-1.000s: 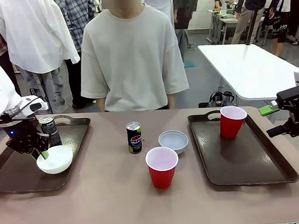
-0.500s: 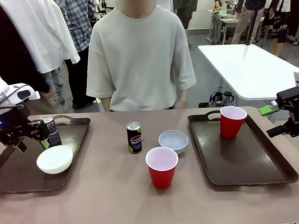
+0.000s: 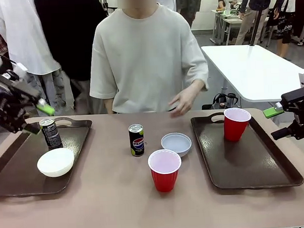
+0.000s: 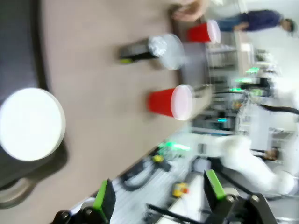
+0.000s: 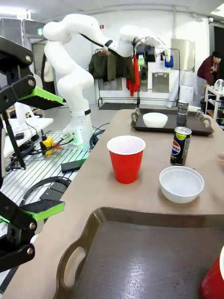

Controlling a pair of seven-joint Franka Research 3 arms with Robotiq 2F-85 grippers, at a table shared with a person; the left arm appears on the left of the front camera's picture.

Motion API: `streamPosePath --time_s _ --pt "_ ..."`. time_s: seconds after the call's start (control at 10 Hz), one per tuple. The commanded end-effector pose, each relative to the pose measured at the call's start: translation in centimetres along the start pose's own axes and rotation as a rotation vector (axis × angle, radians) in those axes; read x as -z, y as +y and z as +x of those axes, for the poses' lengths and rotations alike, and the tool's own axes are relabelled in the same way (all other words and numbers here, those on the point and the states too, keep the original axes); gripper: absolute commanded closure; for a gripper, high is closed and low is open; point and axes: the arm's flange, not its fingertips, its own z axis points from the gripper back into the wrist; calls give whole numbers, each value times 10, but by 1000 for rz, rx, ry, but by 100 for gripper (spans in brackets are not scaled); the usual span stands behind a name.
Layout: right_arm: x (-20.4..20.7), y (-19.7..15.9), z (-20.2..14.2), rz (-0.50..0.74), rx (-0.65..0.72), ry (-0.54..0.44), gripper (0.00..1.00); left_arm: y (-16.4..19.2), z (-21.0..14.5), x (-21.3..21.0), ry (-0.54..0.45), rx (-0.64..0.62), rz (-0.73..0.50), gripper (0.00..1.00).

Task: Prepare tableware on both trays.
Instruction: Pick up a Picnic Bowl from the table and place it on a Handle tray.

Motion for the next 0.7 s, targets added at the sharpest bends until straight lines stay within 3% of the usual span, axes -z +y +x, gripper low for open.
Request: streamPosePath --time_s 0.0,0.2,0.3,0.4,0.6 --pt "1 0 2 31 -17 -9 0 13 -8 -16 -45 -50 -290 0" --pt "1 0 2 31 -17 -9 0 26 -16 -33 -152 -84 -444 0" --pt "1 0 2 31 -17 -9 0 30 -15 -38 -191 -94 -423 0" --pt "1 0 2 31 -17 -9 0 13 -14 -37 -93 -72 -389 0" --pt "1 0 2 31 -17 -9 0 13 -14 -37 -93 -72 -389 0"
